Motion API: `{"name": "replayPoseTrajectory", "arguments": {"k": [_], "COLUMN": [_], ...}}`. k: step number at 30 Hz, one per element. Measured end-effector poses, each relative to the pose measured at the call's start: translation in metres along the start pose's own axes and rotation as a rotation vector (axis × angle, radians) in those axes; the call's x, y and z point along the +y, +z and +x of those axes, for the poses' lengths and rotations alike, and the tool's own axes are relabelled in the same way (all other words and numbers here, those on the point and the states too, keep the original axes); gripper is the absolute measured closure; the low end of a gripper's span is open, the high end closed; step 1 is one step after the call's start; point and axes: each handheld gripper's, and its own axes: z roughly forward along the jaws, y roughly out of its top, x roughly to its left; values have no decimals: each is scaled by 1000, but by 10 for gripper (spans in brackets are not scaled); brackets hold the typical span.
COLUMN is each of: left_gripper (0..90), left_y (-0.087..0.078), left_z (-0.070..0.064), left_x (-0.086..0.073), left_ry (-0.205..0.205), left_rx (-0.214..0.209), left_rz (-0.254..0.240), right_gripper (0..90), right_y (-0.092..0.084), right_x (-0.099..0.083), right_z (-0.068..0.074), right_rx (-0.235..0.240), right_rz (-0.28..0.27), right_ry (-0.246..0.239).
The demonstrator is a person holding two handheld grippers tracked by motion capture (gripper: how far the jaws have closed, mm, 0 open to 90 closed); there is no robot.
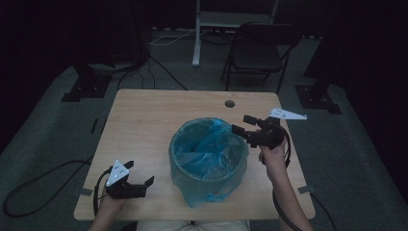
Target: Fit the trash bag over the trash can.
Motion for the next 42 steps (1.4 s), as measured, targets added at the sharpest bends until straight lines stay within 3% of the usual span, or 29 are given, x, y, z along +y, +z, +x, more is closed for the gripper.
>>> {"name": "replayPoseTrajectory", "arguments": {"k": [5,9,12,15,17,19,21,26,28,30,39,42], "left_gripper": [4,4,4,4,4,4,4,4,4,4,3,3], "left_y": [-6,-12,-16,-18,-18,-19,-19,-21,-22,-23,-27,-28], "left_z": [9,16,21,23,23,23,23,26,26,28,32,32], "left_x": [-10,-19,-23,-25,-25,-25,-25,-23,-23,-22,-22,-22], "left_ry": [-1,2,-22,-27,-20,-17,-12,-16,-19,-24,-46,-42], "left_rx": [24,56,76,96,105,105,112,125,135,142,182,188], "left_rz": [46,81,69,69,73,73,71,63,59,53,29,30], "right_gripper": [186,186,185,186,186,186,186,185,184,149,121,112], "right_y": [20,38,56,78,89,100,109,126,135,143,173,180], "right_x": [12,22,31,39,40,39,36,21,14,7,-17,-24], "right_z": [13,26,36,47,53,56,56,55,58,60,72,71], "right_rx": [86,115,156,225,234,271,277,217,165,157,105,58], "right_rz": [21,42,79,139,180,248,332,535,624,698,930,987], "right_ry": [-19,-45,-61,-78,-103,-133,-149,-202,-239,-268,-364,-393]}}
